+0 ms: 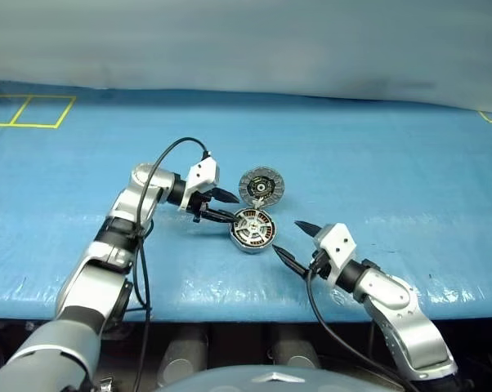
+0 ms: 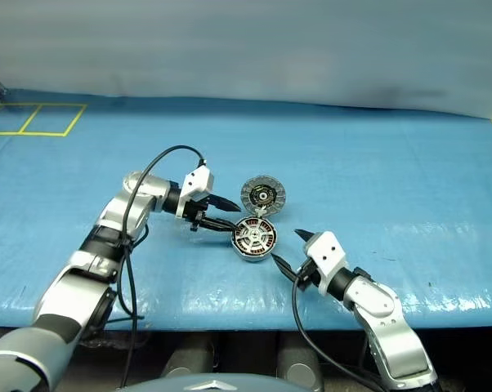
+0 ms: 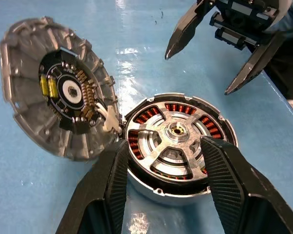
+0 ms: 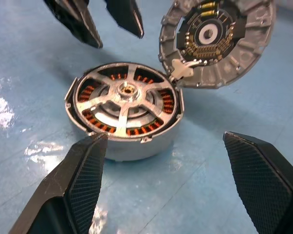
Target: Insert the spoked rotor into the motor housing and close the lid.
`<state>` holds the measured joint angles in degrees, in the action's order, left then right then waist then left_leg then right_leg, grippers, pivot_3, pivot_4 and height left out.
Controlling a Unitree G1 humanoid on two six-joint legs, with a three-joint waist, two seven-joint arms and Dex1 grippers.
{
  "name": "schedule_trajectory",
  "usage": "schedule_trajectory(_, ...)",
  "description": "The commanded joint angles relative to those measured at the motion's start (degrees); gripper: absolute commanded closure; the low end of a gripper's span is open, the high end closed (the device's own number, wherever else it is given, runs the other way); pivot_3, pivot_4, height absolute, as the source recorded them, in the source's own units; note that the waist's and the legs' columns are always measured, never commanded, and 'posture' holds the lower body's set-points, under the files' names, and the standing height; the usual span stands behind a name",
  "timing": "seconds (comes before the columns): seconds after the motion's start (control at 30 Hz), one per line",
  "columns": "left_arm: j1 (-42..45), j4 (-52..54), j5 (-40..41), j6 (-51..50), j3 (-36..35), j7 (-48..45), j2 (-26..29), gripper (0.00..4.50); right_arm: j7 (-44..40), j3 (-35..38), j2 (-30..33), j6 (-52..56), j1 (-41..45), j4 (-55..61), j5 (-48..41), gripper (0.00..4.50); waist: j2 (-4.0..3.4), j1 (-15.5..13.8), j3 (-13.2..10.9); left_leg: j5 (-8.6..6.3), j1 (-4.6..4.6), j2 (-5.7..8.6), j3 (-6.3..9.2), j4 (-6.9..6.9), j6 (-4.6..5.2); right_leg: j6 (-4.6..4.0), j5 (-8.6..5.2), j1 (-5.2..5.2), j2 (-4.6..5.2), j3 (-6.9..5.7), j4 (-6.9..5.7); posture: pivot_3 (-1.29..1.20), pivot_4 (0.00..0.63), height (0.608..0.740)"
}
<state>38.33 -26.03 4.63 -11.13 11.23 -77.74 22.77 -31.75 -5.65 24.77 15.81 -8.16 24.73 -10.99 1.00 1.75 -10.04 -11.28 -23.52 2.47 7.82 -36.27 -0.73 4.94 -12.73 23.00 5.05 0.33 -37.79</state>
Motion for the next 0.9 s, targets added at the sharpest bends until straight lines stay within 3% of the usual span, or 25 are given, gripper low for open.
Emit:
schedule_trajectory(0.03,-5.96,9.96,3.08,-3.97,-2.03,5.49,-0.81,1.97,2.48,-0.57,-0.68,4.01,4.16,1.67,1.12,0.49,0.0,-0.21,0.0,0.01,0.01,0.0,-0.01,0.02,-0.01,0.0,0.0,-0.01,0.0,0.02,0.0,0.0,0.15,0.74)
schedule_trajectory(0.1,-9.87,14.49,3.74,-5.61,-1.77,7.47,-0.63,1.97,2.09,-1.93,-0.51,5.86,6.51,0.78,1.58,0.49,-0.01,-0.37,0.0,0.01,0.02,0.0,-0.04,0.04,-0.02,-0.01,0.0,-0.01,0.01,0.03,0.02,0.0,0.15,0.74)
schedule_trajectory(0.2,-13.52,19.37,4.65,-7.51,-1.76,9.67,0.19,1.9,0.29,-3.87,-0.13,7.66,9.78,-0.33,1.37,1.09,-0.01,-0.64,0.0,0.02,0.0,0.02,-0.05,0.09,-0.03,-0.03,-0.01,0.02,0.01,0.03,0.04,0.0,0.15,0.74)
schedule_trajectory(0.43,-15.42,23.34,5.64,-8.11,-1.79,10.78,3.66,1.9,-3.9,-8.09,0.04,8.18,14.84,-3.93,1.45,3.31,-0.05,-0.57,0.0,0.04,0.04,0.06,-0.12,0.12,-0.07,-0.28,-0.15,0.03,-0.01,0.04,0.03,0.0,0.15,0.74)
schedule_trajectory(0.9,-15.2,23.95,7.91,-8.86,0.24,10.83,4.85,1.9,-3.3,-10.03,-5.41,6.89,18.15,-11.44,1.78,3.31,-0.06,-0.32,0.01,0.05,0.03,0.03,-0.16,0.24,-0.09,-0.15,-0.07,0.13,-0.06,0.07,0.02,0.0,0.15,0.74)
